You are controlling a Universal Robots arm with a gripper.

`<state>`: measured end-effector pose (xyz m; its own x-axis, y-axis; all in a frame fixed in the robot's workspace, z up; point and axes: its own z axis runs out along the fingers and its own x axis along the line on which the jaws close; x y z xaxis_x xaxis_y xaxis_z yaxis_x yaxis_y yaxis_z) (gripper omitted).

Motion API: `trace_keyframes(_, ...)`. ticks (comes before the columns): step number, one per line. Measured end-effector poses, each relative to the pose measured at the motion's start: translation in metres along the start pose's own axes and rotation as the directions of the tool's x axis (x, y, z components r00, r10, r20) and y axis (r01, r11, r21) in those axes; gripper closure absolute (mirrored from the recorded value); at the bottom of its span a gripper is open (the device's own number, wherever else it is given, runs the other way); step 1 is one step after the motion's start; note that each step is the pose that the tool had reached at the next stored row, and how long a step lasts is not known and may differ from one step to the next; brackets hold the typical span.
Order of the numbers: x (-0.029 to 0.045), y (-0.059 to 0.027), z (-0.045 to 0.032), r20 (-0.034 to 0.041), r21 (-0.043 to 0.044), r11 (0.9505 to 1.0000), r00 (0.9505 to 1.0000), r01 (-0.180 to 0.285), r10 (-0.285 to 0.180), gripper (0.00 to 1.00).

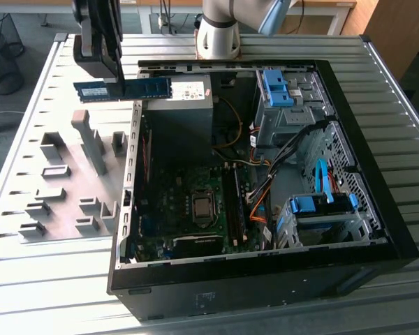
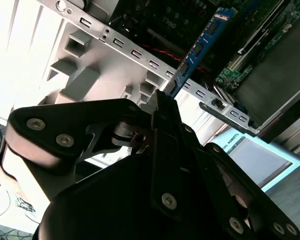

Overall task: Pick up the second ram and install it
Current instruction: 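Pick up the second ram and move it above second insertion slot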

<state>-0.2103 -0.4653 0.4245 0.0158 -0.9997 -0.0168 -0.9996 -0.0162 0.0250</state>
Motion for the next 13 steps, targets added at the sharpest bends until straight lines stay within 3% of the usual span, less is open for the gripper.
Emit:
trace_keyframes(9,0.0003,-0.0192,-0.0004,0.0,0.0,1.0,1.0,0.0,0.0,0.86)
trace_keyframes(13,0.0004,-0.0231,-0.0005,0.0,0.0,1.0,1.0,0.0,0.0,0.86)
